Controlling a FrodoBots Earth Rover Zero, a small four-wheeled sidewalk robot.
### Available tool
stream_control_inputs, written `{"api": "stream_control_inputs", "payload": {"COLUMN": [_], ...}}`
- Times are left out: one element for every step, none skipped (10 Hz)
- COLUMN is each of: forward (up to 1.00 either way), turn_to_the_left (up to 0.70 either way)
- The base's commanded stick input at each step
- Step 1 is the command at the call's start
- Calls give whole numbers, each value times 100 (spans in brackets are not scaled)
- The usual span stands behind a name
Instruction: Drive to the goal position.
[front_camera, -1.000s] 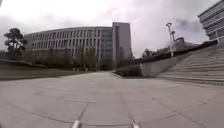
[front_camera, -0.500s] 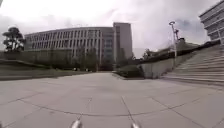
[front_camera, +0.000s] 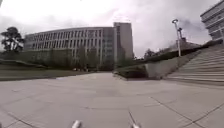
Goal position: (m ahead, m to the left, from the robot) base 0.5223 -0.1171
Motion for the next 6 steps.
{"api": "stream_control_inputs", "payload": {"forward": [100, 100, 100, 100, 100, 100], "turn_to_the_left": [0, -2, -2, 0, 0, 0]}}
